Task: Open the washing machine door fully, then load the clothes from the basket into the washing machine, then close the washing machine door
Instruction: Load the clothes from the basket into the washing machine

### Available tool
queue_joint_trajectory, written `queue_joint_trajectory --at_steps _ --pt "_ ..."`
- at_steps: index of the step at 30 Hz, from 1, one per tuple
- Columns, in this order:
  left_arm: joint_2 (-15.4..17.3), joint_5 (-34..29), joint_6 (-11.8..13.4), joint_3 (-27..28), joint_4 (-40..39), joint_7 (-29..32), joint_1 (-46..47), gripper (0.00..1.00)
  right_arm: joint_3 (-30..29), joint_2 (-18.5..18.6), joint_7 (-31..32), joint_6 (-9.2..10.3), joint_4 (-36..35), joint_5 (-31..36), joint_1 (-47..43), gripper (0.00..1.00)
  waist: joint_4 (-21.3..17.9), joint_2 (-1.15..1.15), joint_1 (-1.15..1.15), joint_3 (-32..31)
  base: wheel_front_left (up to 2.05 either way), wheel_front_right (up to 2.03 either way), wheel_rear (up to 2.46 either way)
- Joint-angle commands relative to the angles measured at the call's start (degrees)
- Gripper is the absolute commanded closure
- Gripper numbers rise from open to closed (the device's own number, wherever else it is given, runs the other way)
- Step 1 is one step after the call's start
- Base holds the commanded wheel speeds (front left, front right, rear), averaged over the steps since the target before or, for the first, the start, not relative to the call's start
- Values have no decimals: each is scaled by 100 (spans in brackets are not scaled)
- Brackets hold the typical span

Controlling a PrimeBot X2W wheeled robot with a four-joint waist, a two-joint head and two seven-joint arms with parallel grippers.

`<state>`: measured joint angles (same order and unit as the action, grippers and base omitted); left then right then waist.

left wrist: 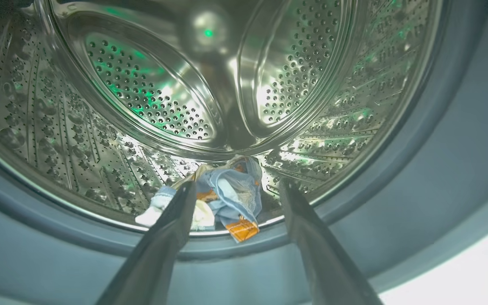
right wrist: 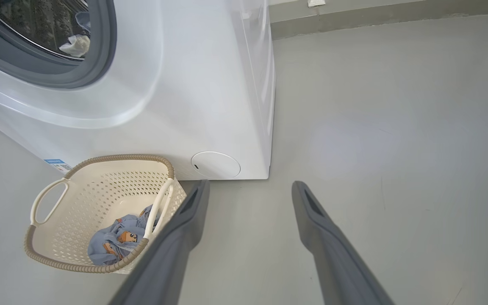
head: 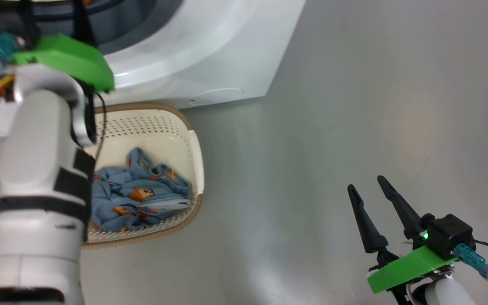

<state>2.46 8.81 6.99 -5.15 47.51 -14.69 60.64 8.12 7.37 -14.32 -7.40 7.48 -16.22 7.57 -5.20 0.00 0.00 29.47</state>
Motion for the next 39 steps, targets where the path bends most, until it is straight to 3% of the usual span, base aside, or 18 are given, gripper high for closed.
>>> queue_joint_trajectory --at_steps 1,9,25,39 --pt "140 69 -37 23 -318 -30 -303 0 70 55 -68 -9 -116 85 -202 0 175 0 0 -159 0 0 0" --pt "64 174 -80 -213 -1008 -30 -1279 0 -20 59 -68 -9 -156 139 -260 0 318 0 0 -291 0 0 0" --pt "43 822 140 -613 -2791 -30 -3794 0 -197 45 -68 -9 -196 239 -376 0 502 0 0 -917 0 0 0" --pt "43 807 338 -434 -4017 -30 -4861 0 -266 88 -68 -9 -265 261 -434 0 608 0 0 -1010 0 0 0"
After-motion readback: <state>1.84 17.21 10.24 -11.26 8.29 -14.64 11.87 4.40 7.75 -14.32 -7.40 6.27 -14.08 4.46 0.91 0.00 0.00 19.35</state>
